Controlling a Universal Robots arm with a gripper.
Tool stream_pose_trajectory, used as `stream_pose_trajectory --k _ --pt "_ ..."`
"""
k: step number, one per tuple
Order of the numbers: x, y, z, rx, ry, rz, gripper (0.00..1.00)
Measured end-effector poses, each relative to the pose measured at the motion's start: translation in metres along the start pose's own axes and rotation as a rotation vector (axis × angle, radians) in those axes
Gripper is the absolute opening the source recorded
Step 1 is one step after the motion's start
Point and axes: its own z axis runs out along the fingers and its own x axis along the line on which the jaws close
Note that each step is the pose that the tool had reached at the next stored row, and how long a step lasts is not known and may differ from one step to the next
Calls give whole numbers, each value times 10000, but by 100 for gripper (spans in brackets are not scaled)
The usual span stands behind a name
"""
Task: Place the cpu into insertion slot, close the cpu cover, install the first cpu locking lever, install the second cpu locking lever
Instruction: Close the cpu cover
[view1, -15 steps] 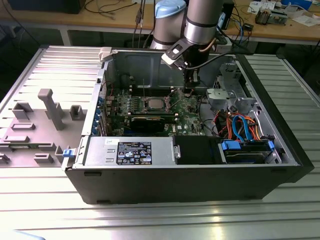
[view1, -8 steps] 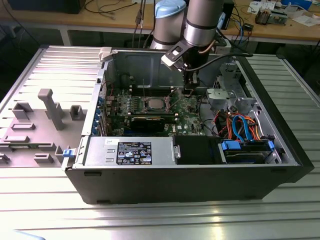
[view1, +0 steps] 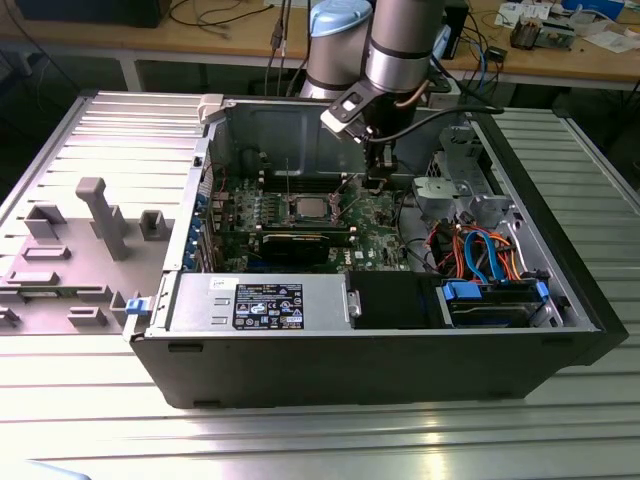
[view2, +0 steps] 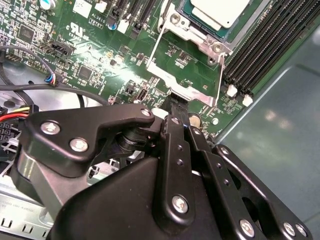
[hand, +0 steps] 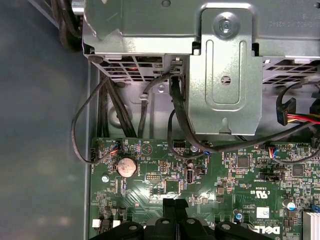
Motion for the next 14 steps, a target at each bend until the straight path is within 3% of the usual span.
stream_pose_trajectory --k 14 --pt "0 -21 0 1 0 -1 11"
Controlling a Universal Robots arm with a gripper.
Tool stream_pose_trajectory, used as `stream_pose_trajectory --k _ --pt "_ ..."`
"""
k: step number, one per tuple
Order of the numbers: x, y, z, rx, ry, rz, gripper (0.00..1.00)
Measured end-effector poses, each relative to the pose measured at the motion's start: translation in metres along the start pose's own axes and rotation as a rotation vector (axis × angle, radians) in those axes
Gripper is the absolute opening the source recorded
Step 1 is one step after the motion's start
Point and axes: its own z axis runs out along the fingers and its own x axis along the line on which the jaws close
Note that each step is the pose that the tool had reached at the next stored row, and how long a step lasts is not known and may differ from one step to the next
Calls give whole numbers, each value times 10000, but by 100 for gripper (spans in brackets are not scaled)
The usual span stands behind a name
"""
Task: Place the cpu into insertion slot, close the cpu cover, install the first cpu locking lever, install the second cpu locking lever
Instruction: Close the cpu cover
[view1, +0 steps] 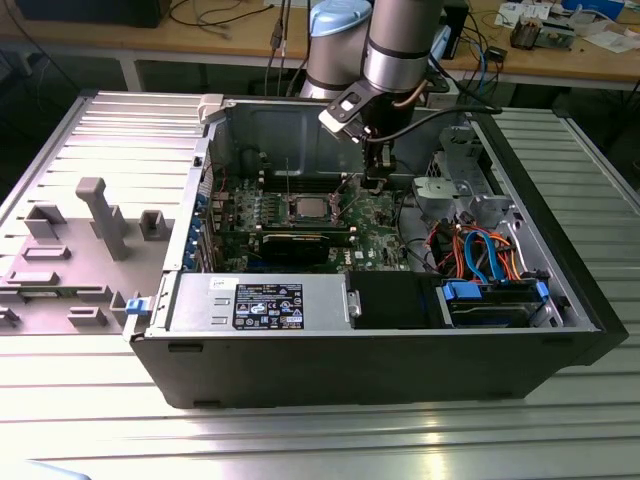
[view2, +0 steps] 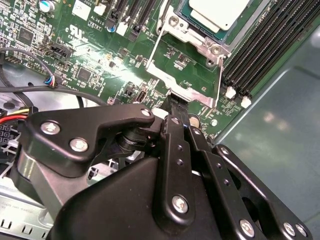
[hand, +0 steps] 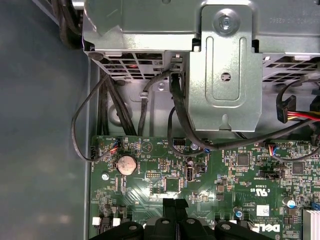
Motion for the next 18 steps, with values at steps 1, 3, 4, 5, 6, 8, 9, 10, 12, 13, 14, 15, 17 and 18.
stream_pose_trajectory --k 1,3,4,5,6,8,9,10,12,13,14,15,17,18 --pt "0 -1 0 0 0 -1 11" --pt "0 -4 0 0 0 -1 11" --pt "0 -4 0 0 0 -1 11" --pt "0 -4 0 0 0 -1 11" --pt "0 -12 2 0 0 -1 11" --pt "0 -18 2 0 0 -1 11" --pt "0 -18 2 0 -1 -1 11" --pt "0 -20 2 0 0 0 11" --pt "1 -25 2 0 -1 0 11" --pt "1 -27 2 0 0 0 11" --pt "1 -29 2 0 0 0 11" --pt "1 -31 2 0 0 0 11" --pt "1 -39 2 0 -1 0 11" --pt "1 -42 3 0 1 0 11"
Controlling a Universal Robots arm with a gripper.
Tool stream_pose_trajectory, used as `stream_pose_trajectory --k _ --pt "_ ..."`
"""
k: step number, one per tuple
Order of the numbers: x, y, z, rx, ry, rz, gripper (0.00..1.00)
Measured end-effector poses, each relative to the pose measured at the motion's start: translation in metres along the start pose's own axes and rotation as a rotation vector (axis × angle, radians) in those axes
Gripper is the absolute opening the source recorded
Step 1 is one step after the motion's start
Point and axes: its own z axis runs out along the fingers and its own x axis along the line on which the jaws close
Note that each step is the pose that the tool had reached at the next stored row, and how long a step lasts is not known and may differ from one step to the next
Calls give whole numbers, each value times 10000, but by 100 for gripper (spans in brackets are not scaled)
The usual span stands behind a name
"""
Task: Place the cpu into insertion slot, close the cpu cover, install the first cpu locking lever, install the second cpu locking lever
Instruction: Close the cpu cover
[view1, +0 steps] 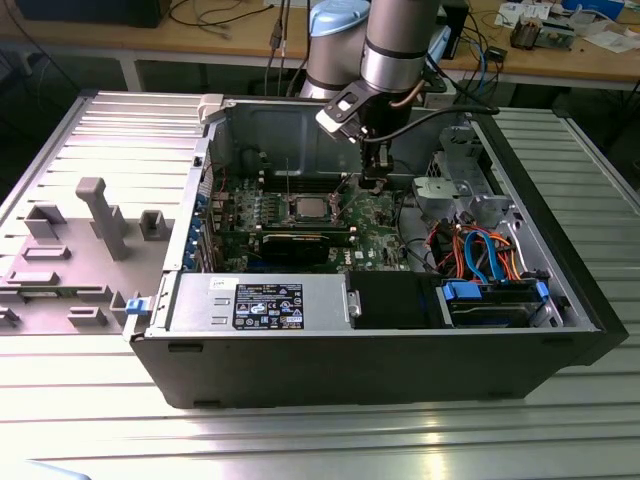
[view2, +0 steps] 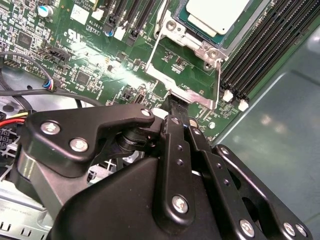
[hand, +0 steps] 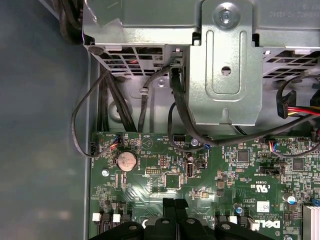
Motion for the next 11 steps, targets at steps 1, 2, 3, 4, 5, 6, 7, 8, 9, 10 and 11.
stream_pose_trajectory --k 1,2,3,4,5,6,7,8,9,10,11 --pt "0 -10 0 1 -1 0 11" --pt "0 -16 0 0 -1 0 11" --pt "0 -19 0 0 -2 0 11" --pt "1 -23 0 0 -1 0 11" --pt "1 -27 0 0 -1 1 11" --pt "1 -30 0 0 -1 0 11" --pt "1 -32 0 0 -1 0 11" --pt "1 -36 0 0 -1 0 11" --pt "1 -39 0 0 -1 0 11" --pt "1 -42 0 0 -1 0 11" --pt "1 -47 0 0 -1 0 11"
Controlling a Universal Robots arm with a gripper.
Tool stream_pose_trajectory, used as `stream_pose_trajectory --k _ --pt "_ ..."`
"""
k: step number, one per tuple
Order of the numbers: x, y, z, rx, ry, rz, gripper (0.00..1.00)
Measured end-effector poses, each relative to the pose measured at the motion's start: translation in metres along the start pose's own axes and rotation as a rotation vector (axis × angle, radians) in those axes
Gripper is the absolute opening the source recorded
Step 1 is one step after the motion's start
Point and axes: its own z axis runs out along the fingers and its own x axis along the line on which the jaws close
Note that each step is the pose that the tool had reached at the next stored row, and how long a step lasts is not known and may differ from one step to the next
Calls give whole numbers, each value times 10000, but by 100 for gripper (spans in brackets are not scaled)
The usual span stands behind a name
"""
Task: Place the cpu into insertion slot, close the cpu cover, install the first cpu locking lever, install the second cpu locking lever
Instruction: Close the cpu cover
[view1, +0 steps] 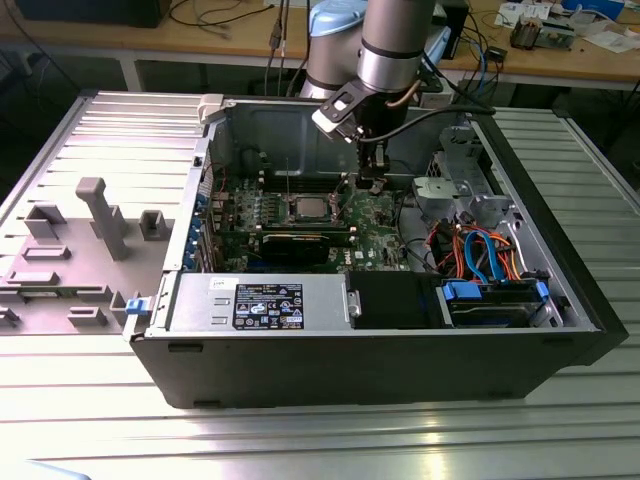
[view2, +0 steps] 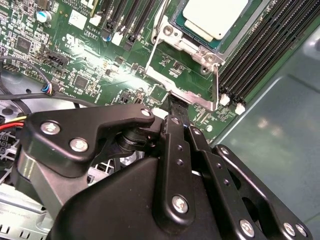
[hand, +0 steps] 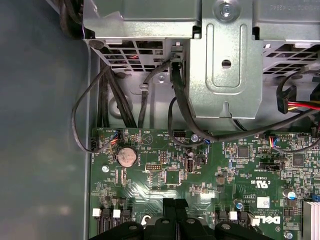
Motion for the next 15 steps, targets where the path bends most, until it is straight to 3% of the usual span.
stream_pose_trajectory --k 15 --pt "2 -74 1 0 -1 1 11"
